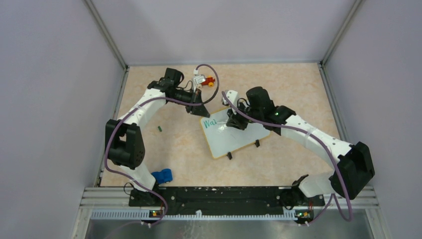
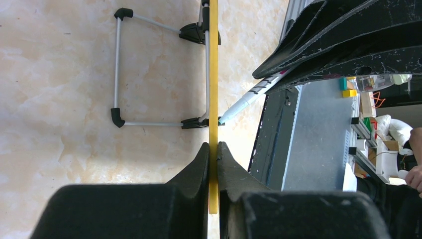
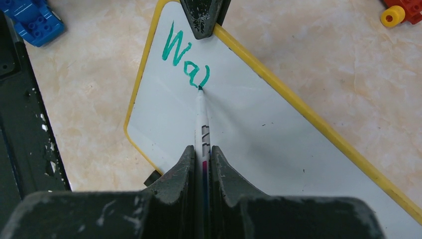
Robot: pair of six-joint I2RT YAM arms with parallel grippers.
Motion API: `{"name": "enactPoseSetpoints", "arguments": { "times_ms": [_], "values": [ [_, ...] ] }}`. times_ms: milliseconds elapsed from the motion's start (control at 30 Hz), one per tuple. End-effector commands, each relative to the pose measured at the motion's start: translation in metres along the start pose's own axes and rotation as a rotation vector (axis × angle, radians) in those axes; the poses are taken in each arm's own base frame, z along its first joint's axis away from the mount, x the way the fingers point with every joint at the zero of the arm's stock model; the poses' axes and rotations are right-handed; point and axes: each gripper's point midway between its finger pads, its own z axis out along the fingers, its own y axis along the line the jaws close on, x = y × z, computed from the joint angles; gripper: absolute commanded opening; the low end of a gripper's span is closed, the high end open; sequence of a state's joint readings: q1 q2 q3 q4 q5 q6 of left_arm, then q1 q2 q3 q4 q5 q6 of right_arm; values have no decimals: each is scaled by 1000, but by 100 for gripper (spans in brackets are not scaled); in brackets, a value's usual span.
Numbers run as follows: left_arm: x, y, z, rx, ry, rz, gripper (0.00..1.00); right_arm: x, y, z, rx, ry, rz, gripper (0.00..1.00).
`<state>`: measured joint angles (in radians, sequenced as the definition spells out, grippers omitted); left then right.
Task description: Write a sentence on the whiteboard
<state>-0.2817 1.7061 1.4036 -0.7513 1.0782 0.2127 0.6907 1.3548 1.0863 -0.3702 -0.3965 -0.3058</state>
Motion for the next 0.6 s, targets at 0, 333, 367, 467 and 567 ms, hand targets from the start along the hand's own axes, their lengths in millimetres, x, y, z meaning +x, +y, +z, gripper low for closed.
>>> {"name": "enactPoseSetpoints", "arguments": {
  "times_ms": [0,333,367,467,567],
  "values": [
    [0,-8,0,6,1,41,0,-7,-2,-8,14,-28,-23,0],
    [0,-8,0,3,1,42,0,-27,-10,-8,40,-67,-13,0],
    [1,-8,0,2,1,41,0,-28,-10,-8,43,-69,-10,0],
    [1,-8,0,2,1,41,0,-31,-13,-9,53,-78,-6,0],
    [0,-8,0,3,1,43,0,-32,-15,-10,61,-80,-5,0]
  ]
}}
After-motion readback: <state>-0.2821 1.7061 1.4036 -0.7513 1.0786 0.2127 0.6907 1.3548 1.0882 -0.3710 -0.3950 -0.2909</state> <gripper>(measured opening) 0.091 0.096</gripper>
